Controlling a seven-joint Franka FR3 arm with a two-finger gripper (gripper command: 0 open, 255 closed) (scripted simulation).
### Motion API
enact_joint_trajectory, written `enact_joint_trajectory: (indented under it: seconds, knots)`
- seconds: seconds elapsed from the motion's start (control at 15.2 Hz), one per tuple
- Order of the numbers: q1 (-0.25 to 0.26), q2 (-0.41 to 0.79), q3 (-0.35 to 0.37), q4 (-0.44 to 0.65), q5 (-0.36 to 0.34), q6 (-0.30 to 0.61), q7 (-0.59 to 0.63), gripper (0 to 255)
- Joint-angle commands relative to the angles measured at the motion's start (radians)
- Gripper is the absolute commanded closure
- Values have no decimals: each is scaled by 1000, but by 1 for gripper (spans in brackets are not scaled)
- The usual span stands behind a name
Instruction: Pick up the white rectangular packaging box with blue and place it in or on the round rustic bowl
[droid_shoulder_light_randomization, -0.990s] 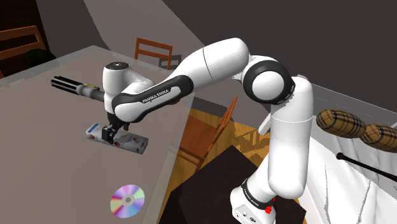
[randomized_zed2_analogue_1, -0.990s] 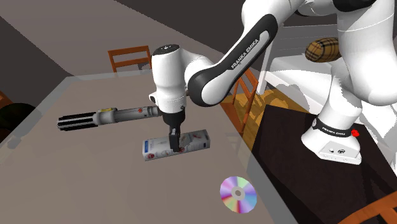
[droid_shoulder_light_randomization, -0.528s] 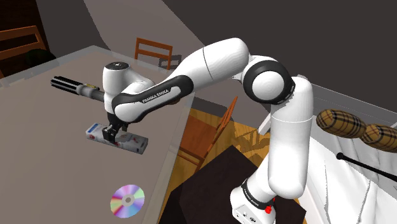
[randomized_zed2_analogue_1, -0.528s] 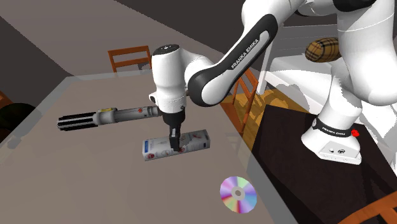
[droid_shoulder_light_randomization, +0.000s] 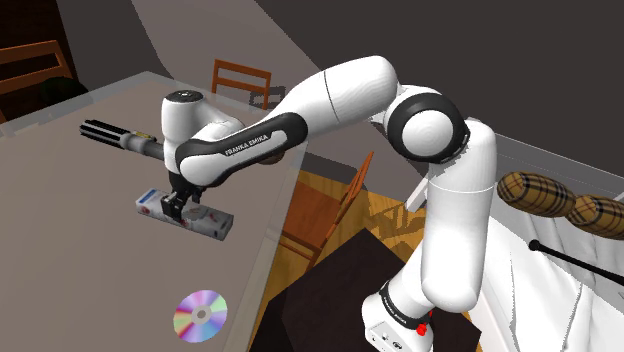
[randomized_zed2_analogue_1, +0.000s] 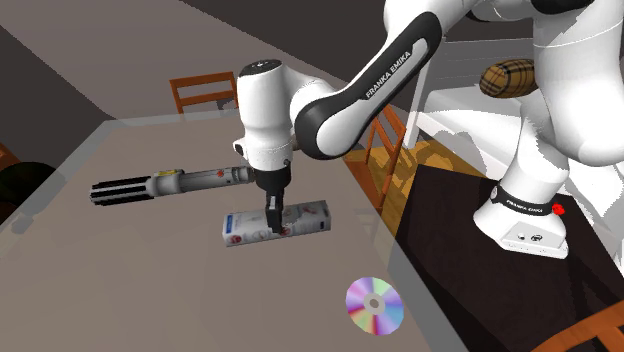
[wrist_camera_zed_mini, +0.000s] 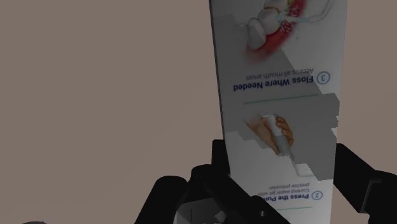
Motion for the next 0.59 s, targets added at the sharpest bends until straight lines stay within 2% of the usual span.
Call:
enact_joint_trajectory:
  seconds: [0.0, 0.53]
  knots:
    - [-1, -14, 4, 8, 6, -21, -2, 255]
    - [-10, -71, 17, 37, 30, -105, -17, 255]
